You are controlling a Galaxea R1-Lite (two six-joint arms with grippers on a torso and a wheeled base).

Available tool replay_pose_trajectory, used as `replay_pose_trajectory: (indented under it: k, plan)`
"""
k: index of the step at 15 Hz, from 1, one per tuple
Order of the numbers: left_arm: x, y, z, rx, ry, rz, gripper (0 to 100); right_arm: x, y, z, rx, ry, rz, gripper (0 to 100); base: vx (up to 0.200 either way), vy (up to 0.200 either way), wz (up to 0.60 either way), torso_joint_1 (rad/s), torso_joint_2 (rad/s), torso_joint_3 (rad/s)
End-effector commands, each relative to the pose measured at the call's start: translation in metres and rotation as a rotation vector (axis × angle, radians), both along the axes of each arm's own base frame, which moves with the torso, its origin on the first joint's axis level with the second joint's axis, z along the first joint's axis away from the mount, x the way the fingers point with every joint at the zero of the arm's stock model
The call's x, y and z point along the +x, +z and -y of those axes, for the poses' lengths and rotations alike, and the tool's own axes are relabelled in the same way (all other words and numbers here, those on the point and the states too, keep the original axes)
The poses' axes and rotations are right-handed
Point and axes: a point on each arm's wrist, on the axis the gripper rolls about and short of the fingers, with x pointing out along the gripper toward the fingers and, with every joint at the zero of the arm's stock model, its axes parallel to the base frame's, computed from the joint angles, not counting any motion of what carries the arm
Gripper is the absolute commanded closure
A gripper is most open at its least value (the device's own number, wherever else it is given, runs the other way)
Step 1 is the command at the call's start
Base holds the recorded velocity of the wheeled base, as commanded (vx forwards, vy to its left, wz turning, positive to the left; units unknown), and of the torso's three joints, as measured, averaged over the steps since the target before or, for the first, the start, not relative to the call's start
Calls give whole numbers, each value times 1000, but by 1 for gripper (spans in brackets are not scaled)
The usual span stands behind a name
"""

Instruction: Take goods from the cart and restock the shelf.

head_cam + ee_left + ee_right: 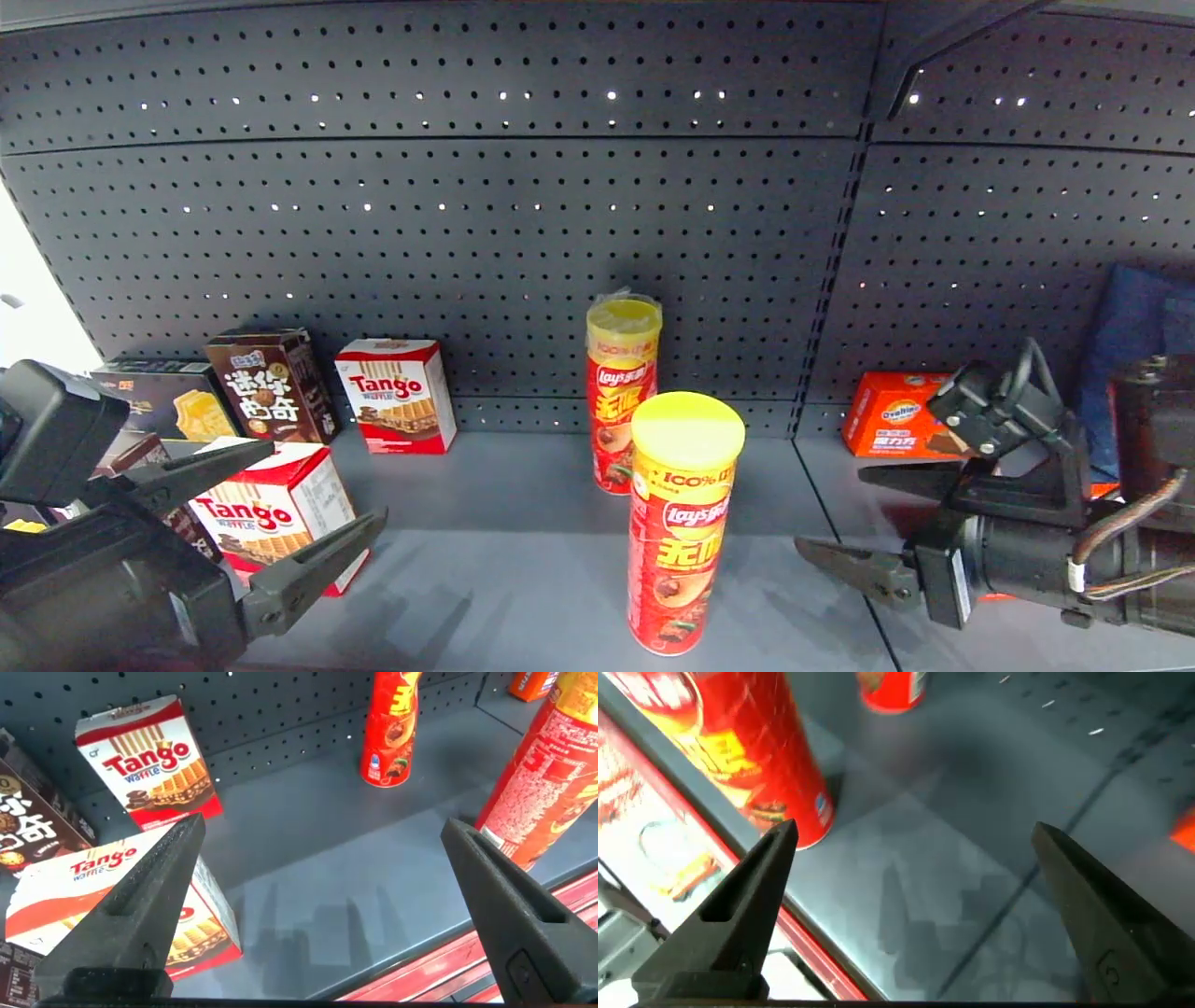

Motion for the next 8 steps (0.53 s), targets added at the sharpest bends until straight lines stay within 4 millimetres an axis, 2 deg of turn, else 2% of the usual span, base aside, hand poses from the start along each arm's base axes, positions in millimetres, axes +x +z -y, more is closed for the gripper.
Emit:
replay_pose_trajectory:
  k: [1,8]
  plan:
    - [1,-1,0,2,2,-3,0,8,-14,-13,-38,30,-52,0,0,0,0,0,0,0]
    - [1,1,1,-1,-1,2,0,18,-24,-35,-49,76,-61,0,0,0,0,0,0,0]
